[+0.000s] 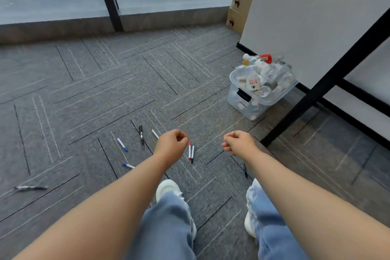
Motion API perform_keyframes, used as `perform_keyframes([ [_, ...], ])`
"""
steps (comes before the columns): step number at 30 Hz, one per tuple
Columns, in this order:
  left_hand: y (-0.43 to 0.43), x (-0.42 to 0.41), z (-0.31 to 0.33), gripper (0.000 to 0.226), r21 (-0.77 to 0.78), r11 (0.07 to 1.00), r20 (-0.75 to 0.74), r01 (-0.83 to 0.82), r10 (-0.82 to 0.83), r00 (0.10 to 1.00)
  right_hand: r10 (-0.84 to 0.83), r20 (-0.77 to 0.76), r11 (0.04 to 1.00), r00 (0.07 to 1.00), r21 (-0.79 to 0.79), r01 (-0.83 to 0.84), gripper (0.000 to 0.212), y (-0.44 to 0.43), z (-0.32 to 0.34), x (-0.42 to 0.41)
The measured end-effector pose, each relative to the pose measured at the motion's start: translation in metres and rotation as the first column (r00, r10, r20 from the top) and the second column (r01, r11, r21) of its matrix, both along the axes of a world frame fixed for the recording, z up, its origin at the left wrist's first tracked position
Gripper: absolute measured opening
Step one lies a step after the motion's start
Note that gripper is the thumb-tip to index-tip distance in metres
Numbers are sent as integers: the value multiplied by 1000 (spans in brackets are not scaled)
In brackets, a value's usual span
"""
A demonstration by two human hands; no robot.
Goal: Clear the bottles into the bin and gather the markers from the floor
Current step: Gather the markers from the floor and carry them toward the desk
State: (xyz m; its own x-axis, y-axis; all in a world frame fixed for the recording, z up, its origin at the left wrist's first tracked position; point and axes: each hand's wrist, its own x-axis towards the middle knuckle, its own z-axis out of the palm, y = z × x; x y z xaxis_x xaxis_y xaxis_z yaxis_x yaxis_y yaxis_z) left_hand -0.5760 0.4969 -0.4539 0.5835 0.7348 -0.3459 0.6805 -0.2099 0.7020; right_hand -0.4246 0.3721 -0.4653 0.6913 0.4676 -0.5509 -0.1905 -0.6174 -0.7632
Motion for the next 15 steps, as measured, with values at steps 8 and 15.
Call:
perform_keyframes([
  [8,17,51,-115,14,-96,993,-221,72,-92,971,-82,-21,984,996,-162,77,25,-19,-109,63],
  [15,33,109,-209,21,-97,990,-303,104,-129,944,-43,84,953,996,-297,66,17,-3,-203,119],
])
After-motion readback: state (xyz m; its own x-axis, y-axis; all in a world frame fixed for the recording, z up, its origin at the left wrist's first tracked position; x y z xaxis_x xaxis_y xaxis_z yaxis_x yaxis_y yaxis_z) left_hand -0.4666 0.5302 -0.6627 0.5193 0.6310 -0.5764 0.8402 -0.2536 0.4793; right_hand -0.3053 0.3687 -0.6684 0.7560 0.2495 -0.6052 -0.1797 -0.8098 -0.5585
